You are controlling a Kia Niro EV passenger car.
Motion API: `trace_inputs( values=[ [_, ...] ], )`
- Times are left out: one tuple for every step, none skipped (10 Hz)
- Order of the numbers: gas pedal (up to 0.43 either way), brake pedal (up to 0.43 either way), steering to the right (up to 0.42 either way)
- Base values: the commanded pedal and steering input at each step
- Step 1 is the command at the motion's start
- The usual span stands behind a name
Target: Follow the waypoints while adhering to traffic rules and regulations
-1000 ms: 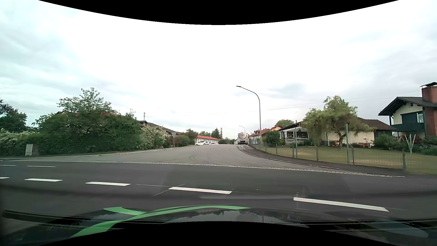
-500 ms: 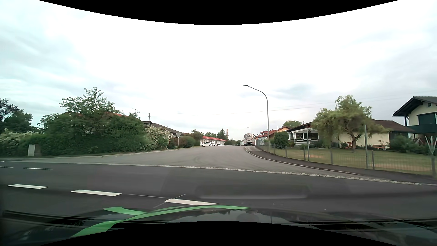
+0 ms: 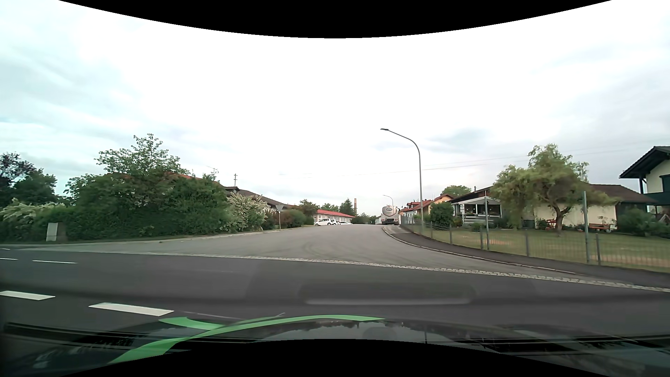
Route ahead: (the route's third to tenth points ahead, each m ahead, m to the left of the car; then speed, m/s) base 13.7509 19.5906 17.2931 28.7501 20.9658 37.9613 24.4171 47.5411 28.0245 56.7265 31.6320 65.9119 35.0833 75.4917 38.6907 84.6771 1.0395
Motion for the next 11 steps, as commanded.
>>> trace_inputs(
  values=[
    [0.0, 0.165, -0.14],
    [0.0, 0.152, -0.143],
    [0.0, 0.146, -0.145],
    [0.0, 0.128, -0.146],
    [0.0, 0.049, -0.146],
    [0.0, 0.0, -0.147],
    [0.0, 0.0, -0.147],
    [0.0, 0.0, -0.148],
    [0.028, 0.0, -0.15],
    [0.118, 0.0, -0.153],
    [0.157, 0.0, -0.158]
  ],
)
